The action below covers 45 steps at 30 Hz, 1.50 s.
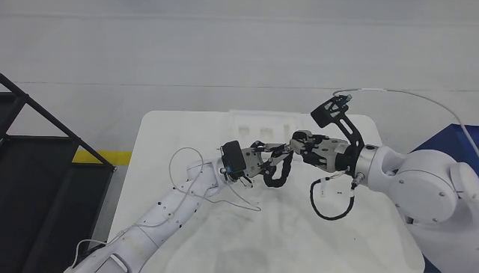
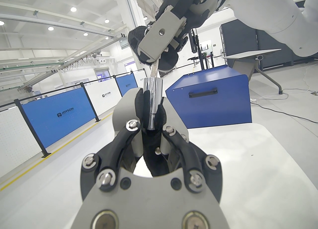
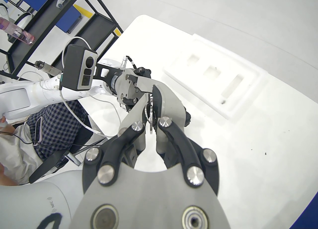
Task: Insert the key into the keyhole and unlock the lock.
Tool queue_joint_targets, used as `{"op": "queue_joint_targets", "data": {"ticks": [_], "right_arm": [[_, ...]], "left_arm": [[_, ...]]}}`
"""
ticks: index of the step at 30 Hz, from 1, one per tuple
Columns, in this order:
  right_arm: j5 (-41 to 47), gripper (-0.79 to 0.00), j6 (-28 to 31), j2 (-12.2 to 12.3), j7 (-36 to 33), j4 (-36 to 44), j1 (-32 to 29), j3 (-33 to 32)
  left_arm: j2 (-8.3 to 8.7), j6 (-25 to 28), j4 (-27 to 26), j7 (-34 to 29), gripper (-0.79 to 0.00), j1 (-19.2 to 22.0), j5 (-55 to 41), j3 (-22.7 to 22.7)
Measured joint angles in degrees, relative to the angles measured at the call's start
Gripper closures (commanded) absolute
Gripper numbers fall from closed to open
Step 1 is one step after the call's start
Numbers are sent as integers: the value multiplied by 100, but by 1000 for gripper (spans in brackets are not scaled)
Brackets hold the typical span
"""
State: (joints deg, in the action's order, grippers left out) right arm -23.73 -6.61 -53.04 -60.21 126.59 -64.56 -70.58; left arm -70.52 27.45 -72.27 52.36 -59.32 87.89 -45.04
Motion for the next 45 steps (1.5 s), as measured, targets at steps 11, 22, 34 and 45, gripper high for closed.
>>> {"op": "queue_joint_targets", "data": {"ticks": [11, 22, 34, 45], "right_arm": [[-252, 0, 3, -21, -235, -79, 219, 240], [-373, -231, -30, -49, -367, -142, 379, 424], [-337, -785, 201, -51, -245, -184, 396, 325], [47, -785, 2912, 124, -1344, -457, 605, -85]], "left_arm": [[-18, -18, -33, -85, 0, -14, 159, -43], [-38, 2, -68, -131, 0, -46, 228, -79], [-79, 282, 98, -125, 0, -33, 7, -107], [-37, 1492, 232, -670, 0, 135, -361, -237]]}}
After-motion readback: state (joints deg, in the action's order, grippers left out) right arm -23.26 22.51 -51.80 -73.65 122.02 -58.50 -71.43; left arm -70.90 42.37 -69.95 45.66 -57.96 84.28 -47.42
